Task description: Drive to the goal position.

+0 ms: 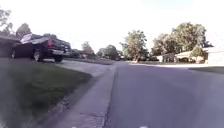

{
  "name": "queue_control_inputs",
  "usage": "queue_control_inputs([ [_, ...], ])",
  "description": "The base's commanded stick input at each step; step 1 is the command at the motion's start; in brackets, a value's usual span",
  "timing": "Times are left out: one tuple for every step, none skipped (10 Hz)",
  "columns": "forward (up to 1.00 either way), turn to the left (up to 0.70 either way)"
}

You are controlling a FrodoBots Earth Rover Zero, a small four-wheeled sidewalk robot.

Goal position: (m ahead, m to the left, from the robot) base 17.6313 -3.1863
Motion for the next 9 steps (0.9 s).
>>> queue_control_inputs([
  [0.92, 0.00],
  [0.97, 0.00],
  [1.00, -0.01],
  [1.00, -0.39],
  [1.00, -0.39],
  [1.00, -0.39],
  [1.00, -0.39],
  [1.00, -0.39],
  [1.00, -0.30],
])
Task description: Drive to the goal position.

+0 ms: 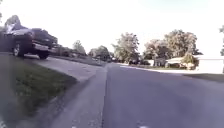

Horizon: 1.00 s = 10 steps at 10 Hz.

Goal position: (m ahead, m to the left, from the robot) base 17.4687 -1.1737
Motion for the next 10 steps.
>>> queue_control_inputs([
  [1.00, -0.28],
  [1.00, -0.12],
  [1.00, 0.00],
  [1.00, 0.00],
  [1.00, 0.00],
  [1.00, 0.00],
  [1.00, 0.00],
  [1.00, 0.00],
  [1.00, 0.00],
  [1.00, 0.00],
])
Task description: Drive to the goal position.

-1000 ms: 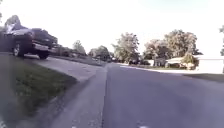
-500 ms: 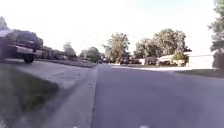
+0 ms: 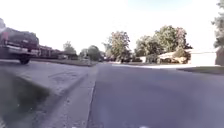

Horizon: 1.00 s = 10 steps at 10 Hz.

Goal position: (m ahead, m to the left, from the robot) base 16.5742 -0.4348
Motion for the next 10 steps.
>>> queue_control_inputs([
  [1.00, 0.00],
  [1.00, 0.00],
  [0.99, 0.00],
  [0.98, 0.00],
  [0.96, 0.00],
  [0.96, 0.00],
  [0.97, 0.00],
  [0.96, 0.00],
  [0.97, 0.00],
  [0.96, 0.00],
])
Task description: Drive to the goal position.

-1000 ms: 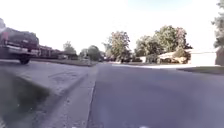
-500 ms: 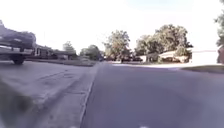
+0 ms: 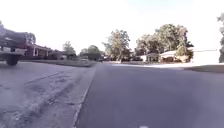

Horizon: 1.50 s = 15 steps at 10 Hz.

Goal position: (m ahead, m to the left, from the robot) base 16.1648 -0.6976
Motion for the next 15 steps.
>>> queue_control_inputs([
  [0.96, 0.00],
  [0.96, 0.00],
  [0.95, 0.00],
  [0.95, 0.00],
  [0.94, 0.00],
  [0.92, 0.00],
  [0.91, 0.00],
  [0.91, 0.00],
  [0.91, 0.00],
  [0.91, 0.00],
  [0.90, 0.00],
  [0.89, 0.00],
  [0.89, 0.00],
  [0.88, 0.00],
  [0.88, 0.00],
])
